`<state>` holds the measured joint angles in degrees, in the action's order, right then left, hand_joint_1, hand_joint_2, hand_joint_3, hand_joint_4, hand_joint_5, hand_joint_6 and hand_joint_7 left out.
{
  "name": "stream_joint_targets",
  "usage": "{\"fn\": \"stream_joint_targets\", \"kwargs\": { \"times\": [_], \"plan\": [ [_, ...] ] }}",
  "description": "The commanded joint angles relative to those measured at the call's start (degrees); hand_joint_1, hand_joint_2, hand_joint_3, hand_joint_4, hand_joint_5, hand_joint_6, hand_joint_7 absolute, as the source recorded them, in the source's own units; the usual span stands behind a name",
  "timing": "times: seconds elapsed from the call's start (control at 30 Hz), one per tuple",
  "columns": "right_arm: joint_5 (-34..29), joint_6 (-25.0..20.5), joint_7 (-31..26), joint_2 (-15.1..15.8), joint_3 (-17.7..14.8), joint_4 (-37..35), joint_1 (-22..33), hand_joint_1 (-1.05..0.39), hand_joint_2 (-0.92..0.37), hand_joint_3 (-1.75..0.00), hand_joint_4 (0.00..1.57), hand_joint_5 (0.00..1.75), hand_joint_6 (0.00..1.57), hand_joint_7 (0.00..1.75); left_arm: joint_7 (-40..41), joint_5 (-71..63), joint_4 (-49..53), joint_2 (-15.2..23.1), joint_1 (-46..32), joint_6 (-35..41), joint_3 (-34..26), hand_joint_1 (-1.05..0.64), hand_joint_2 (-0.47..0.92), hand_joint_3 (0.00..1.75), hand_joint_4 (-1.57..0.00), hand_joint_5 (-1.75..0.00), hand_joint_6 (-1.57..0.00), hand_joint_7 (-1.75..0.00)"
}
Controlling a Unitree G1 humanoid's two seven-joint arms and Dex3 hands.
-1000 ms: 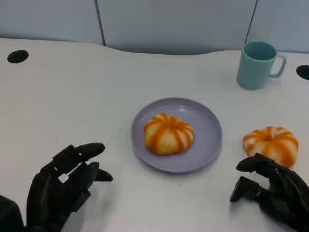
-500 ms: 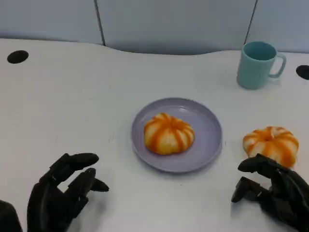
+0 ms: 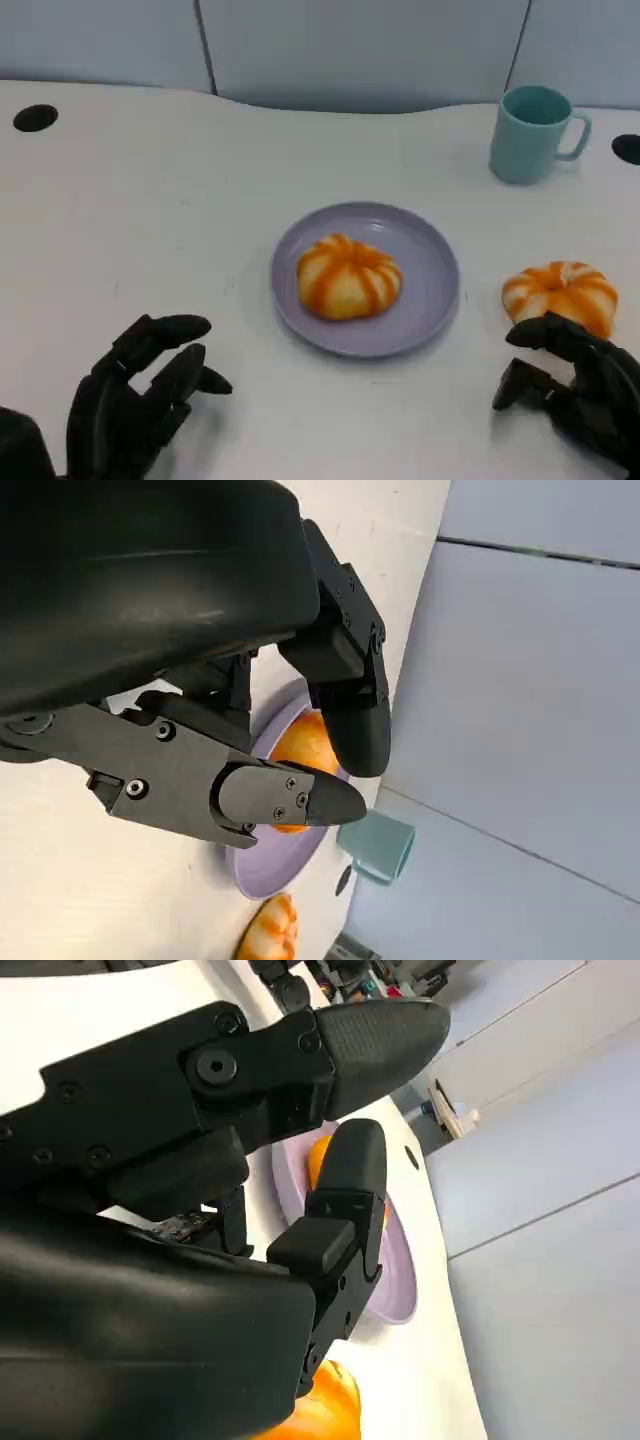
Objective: Grasp the bread from the table and place it into the plate.
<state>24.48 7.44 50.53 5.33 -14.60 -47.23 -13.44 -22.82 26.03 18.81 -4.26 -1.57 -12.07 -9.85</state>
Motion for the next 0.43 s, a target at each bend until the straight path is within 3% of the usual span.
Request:
{"fn": "stream_joint_targets", "kwargs": {
  "times": [0.03, 0.43],
  "plan": [
    [-0.7, -0.3, -0.6, 0.8, 0.0, -0.6, 1.2, -0.46, -0.92, -0.20, 0.62, 1.42, 0.63, 1.02, -0.4, 0.4, -0.5, 0.3, 0.2, 0.6, -0.7, -0.42, 0.92, 0.25, -0.58, -1.62, -0.64, -1.06],
    [-0.6, -0.5, -0.4, 1.3, -0.3, -1.1, 1.0, -0.47, -0.92, -0.20, 0.64, 1.42, 0.64, 1.02, -1.3, 1.1, -0.4, -0.3, 0.5, 0.3, -1.4, -0.42, 0.92, 0.26, -0.61, -1.61, -0.66, -1.06]
  ]
}}
